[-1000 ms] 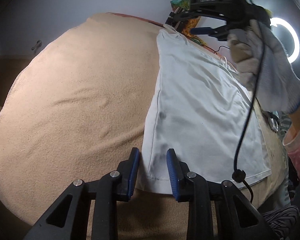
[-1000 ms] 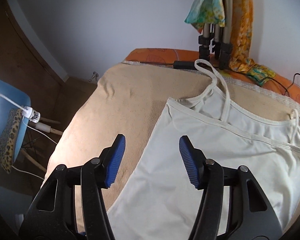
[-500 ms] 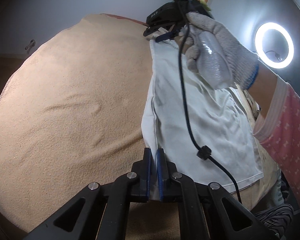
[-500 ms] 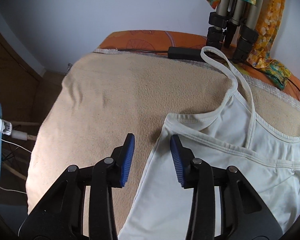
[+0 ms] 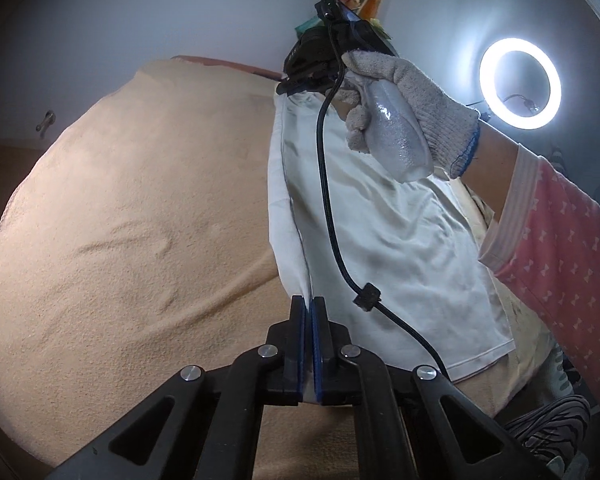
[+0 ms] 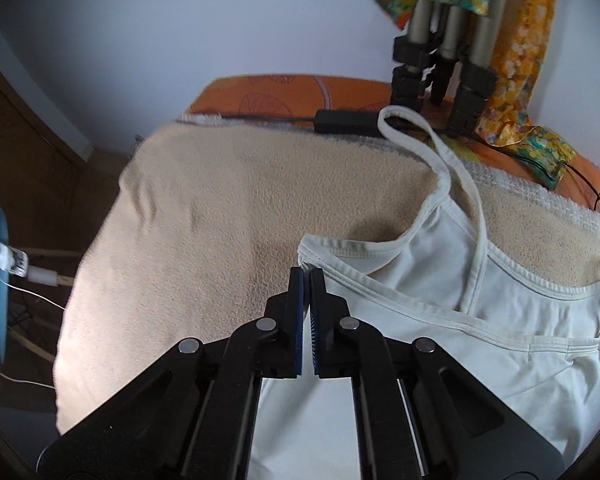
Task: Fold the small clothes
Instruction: 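Fold the side edge over toward the middle with the left tool while the right tool pins the neckline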
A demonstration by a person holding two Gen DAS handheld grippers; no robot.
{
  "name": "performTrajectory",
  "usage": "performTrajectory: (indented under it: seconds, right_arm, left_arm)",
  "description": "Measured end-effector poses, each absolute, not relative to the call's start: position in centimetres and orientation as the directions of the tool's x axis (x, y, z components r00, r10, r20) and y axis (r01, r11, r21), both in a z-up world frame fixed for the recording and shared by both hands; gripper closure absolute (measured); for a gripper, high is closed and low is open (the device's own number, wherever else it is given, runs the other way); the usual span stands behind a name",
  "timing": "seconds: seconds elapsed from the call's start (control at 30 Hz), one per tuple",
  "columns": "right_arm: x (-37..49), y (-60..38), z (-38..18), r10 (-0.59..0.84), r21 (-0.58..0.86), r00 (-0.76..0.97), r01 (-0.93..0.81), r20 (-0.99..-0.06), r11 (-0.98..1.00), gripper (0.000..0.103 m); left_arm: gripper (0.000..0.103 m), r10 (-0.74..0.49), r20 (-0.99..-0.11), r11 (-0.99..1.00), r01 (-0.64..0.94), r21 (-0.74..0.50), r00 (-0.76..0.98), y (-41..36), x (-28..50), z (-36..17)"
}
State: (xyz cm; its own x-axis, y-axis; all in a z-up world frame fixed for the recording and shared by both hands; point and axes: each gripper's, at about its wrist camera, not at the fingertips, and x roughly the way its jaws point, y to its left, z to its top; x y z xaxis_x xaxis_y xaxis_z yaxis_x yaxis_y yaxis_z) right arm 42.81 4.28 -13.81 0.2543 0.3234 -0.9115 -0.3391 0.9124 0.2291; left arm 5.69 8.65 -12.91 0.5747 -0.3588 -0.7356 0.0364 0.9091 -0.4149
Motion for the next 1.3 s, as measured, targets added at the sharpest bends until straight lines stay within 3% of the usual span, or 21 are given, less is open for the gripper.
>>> performTrajectory:
  seconds: [0.47, 0.8, 1.03, 1.1, 1.17, 1.2, 1.3]
  right_arm:
    - [41.1, -6.2, -9.6, 0.401, 0.31, 0.337, -0.291, -0.852, 0.905, 0.099]
    - [42.0, -10.7, -12.6, 0.332, 0.265, 0.321, -0.237, -0.887, 0.935, 0.099]
    - [42.3, -10.5, -13.7, 0.353, 0.282, 0.3, -0.256, -0.886, 0.925, 0.098]
    - [42.0, -10.7, -13.2, 0.358, 0.283, 0.311, -0.261, -0.88, 0.923, 0.09]
    - [41.6, -11.1, -12.5, 0.368, 0.288, 0.33, -0.267, -0.869, 0.92, 0.058]
    - [41.2, -11.6, -11.6, 0.37, 0.285, 0.357, -0.267, -0.858, 0.92, 0.054]
    - [40.4, -12.8, -9.6, 0.382, 0.291, 0.388, -0.272, -0.839, 0.917, 0.052]
  left_arm:
    - [0.103, -0.431, -0.719, 0.901, 0.213, -0.378, 0.545, 2.0, 5.9, -10.8]
    - [0.103, -0.462, -0.765, 0.887, 0.261, -0.382, 0.45, -1.8, 7.6, -12.6]
    - [0.071, -0.498, -0.765, 0.866, 0.269, -0.421, 0.408, -2.5, 8.0, -13.5]
    - [0.062, -0.511, -0.759, 0.858, 0.281, -0.429, 0.403, -2.6, 7.7, -13.4]
    - [0.062, -0.521, -0.753, 0.852, 0.293, -0.434, 0.401, -2.7, 7.3, -13.2]
    - [0.062, -0.528, -0.749, 0.848, 0.298, -0.439, 0.4, -2.6, 7.0, -13.0]
    - [0.062, -0.554, -0.729, 0.831, 0.319, -0.456, 0.402, -2.3, 5.9, -12.3]
